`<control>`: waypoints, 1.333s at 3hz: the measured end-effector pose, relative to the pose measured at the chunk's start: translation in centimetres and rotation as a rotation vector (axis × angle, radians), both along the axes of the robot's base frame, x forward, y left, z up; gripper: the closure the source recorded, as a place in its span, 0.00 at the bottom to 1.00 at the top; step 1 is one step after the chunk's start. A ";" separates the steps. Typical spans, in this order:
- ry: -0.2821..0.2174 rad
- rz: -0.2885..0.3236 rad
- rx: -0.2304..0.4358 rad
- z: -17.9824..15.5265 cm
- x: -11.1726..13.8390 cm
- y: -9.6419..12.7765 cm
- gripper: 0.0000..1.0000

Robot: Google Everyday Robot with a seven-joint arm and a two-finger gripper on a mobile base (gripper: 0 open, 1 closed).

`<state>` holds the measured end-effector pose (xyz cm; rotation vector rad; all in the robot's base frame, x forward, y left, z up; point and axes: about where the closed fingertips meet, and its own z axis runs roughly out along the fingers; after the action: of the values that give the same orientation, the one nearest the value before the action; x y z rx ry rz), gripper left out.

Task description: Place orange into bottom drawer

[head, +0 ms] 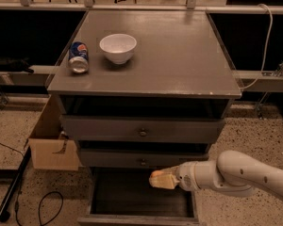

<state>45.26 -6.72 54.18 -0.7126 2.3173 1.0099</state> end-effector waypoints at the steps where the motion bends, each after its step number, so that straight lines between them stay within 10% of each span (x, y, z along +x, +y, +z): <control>1: -0.008 0.005 -0.005 -0.1 -0.1 0.2 1.00; 4: -0.008 0.039 -0.015 -2.4 -1.1 3.7 1.00</control>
Offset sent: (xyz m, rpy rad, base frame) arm -0.0125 0.0279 0.0174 -0.0249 -0.0861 0.0444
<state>44.19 -3.00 51.78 -0.7689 2.3151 1.0054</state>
